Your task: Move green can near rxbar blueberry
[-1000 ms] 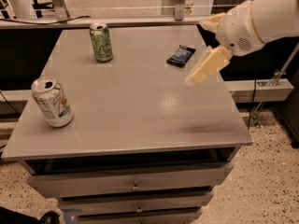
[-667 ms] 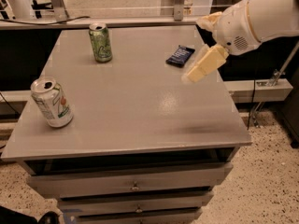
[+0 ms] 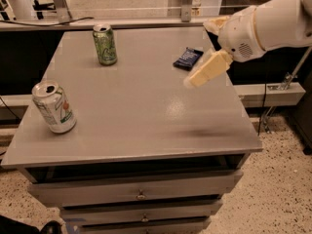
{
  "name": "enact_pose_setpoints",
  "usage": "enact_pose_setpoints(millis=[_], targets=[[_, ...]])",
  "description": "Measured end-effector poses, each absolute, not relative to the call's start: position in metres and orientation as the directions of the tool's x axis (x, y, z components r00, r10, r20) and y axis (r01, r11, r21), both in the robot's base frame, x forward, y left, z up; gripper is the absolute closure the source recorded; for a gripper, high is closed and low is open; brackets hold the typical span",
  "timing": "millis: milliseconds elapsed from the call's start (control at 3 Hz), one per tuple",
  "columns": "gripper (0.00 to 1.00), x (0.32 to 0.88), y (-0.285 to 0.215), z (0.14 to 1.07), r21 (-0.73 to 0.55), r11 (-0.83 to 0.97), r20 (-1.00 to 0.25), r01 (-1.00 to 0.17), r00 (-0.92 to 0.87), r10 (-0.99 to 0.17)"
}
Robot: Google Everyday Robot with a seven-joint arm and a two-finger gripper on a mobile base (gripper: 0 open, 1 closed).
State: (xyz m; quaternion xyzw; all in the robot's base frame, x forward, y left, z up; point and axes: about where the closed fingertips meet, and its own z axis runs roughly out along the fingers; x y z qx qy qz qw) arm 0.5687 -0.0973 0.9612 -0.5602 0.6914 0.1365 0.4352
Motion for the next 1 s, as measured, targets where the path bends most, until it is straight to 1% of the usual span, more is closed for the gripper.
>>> enact_pose_setpoints(millis=[333, 1000], targets=[[0.0, 0.586, -0.069, 0.94, -0.279, 0.389, -0.821, -0.878, 0.008, -0.572], [0.0, 0.647, -0.01, 0.914, -0.254, 0.494, -0.919, -0.832, 0.048, -0.391]])
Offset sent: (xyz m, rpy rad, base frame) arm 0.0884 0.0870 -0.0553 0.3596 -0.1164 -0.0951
